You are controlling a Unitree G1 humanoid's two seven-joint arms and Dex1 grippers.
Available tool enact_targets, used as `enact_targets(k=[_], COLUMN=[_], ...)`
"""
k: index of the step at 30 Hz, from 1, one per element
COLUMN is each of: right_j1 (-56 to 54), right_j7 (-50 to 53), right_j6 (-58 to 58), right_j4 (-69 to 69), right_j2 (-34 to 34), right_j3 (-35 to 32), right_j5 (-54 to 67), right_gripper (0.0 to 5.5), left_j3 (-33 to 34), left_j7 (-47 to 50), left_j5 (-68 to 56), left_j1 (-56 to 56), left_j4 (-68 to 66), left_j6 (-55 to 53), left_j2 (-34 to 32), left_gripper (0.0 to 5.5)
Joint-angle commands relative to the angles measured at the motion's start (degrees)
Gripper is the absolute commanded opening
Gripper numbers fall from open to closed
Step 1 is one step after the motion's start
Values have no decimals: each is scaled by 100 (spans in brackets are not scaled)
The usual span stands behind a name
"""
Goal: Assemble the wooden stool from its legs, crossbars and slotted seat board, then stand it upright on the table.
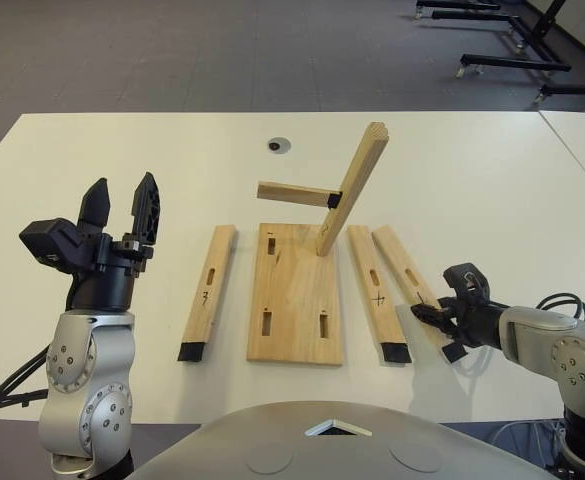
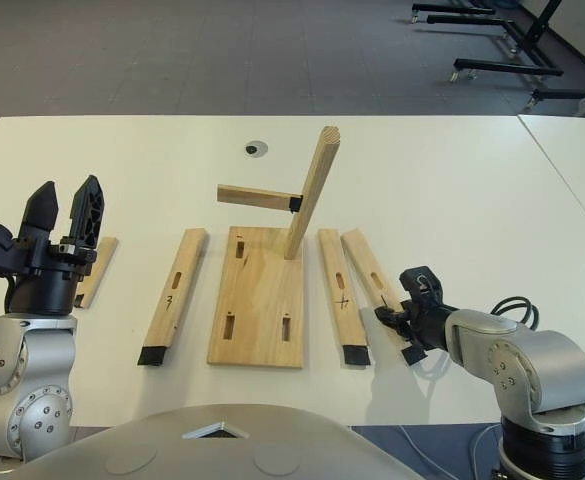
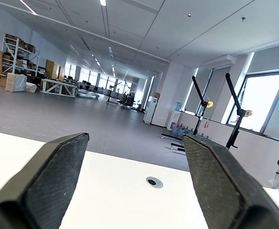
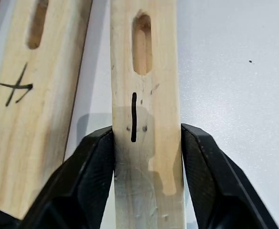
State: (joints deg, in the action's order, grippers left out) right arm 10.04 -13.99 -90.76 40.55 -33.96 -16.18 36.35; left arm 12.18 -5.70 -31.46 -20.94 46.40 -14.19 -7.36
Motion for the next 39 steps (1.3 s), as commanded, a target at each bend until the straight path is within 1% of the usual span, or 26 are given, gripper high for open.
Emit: enact_targets(k=[1,3,7,9,12,13,15,17,18,21,22,24,27,30,33,35,39], right_j1=[-455,-992,-1861,-2190,-3221,-3711,-4296,-4544,-4545,-4214,-4097,-4015,-3900,-3728,-3541,-3321,-2865], right_j7=[150,240,649,642,551,345,-118,-794,-1220,-2327,-2545,-2623,-2753,-2736,-2741,-2803,-3267], right_j6=[542,937,2184,2935,4510,4893,5313,5219,4972,4284,4106,3934,3982,4156,4322,4492,4791], right_j4=[-482,-951,-2017,-2295,-2939,-3104,-3092,-2669,-2376,-1563,-1404,-1253,-962,-891,-1009,-1215,-1299], right_j2=[376,580,1163,1325,1646,1760,1885,1864,1748,1204,1036,884,808,852,972,1141,1161], right_j3=[31,-56,-317,-276,-573,-776,-988,-1067,-1048,-778,-680,-542,-168,101,331,577,1156], right_j5=[-310,-483,-905,-1054,-1003,-671,-19,1039,1724,3207,3513,4093,4247,4123,4029,3767,3065], right_gripper=[205,205,205,205,205,205,205,205,205,204,204,204,204,204,204,204,204], left_j3=[110,185,355,409,491,540,607,576,557,586,544,462,309,101,-10,-17,-140], left_j7=[-93,-182,-345,-405,-487,-490,-608,-1045,-1386,-2406,-2760,-3271,-3535,-3740,-3809,-3801,-3750], left_j5=[-70,-138,-265,-255,-218,-173,-319,-841,-1233,-2461,-2771,-3225,-3753,-4093,-4413,-4685,-4769], left_j1=[220,368,901,1149,1670,1898,2275,2586,2658,2649,2625,2665,2905,3178,3481,3664,3917], left_j4=[-241,-409,-779,-997,-1370,-1455,-1612,-1754,-1788,-1713,-1643,-1573,-1515,-1385,-1352,-1359,-1492], left_j6=[23,42,20,21,55,124,101,-141,-338,-994,-1237,-1635,-2035,-2285,-2401,-2467,-2550], left_j2=[-115,-181,-433,-532,-707,-770,-891,-1065,-1201,-1703,-1926,-2295,-2526,-2649,-2648,-2659,-2635], left_gripper=[359,359,359,359,359,359,359,359,359,359,359,359,359,359,359,359,359])
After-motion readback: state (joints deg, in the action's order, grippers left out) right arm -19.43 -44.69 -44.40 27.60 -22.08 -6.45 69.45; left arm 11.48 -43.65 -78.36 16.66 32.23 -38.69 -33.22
